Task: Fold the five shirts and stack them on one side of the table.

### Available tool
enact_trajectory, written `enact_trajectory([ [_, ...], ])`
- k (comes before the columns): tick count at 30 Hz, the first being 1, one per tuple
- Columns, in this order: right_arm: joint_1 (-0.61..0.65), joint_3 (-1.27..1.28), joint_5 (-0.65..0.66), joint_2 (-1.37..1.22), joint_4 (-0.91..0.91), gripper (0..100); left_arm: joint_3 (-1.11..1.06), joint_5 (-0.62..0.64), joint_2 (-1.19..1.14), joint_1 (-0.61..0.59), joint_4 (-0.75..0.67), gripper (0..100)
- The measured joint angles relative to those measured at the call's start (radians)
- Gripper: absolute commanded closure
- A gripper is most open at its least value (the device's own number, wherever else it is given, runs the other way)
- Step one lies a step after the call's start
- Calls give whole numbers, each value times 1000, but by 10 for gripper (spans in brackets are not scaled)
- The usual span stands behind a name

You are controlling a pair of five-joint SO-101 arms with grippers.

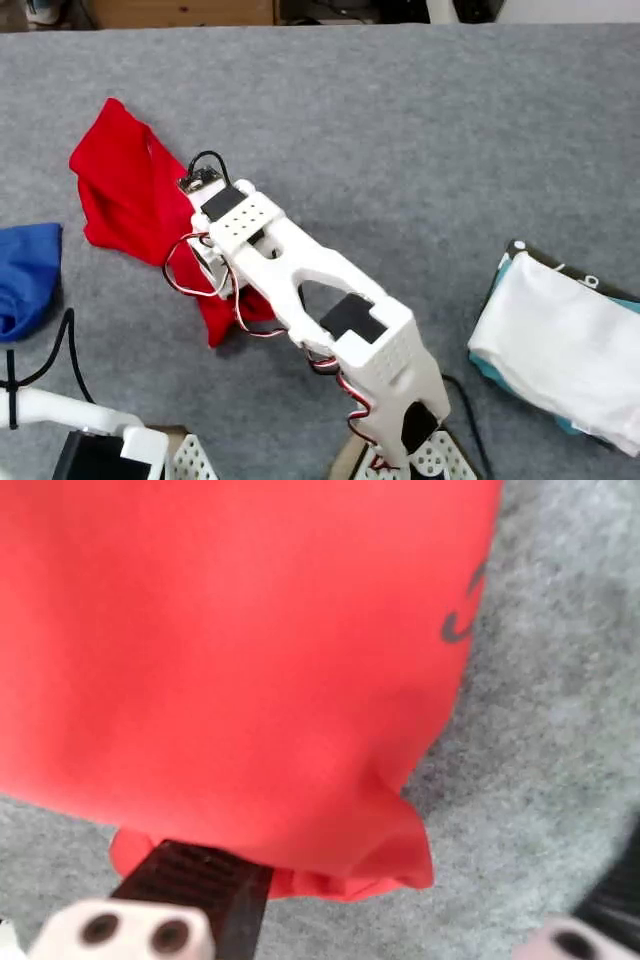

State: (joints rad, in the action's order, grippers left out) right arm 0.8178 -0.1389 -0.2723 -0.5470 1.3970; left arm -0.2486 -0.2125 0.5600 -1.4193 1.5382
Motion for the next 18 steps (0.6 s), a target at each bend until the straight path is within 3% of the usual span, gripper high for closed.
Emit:
enact_trajectory([
  [5,0,0,0,0,0,992,0,0,0,0,0,674],
  [12,0,-31,0,0,5,994,0,0,0,0,0,674],
  [18,0,-227,0,69,124,994,0,-54,0,0,0,674],
])
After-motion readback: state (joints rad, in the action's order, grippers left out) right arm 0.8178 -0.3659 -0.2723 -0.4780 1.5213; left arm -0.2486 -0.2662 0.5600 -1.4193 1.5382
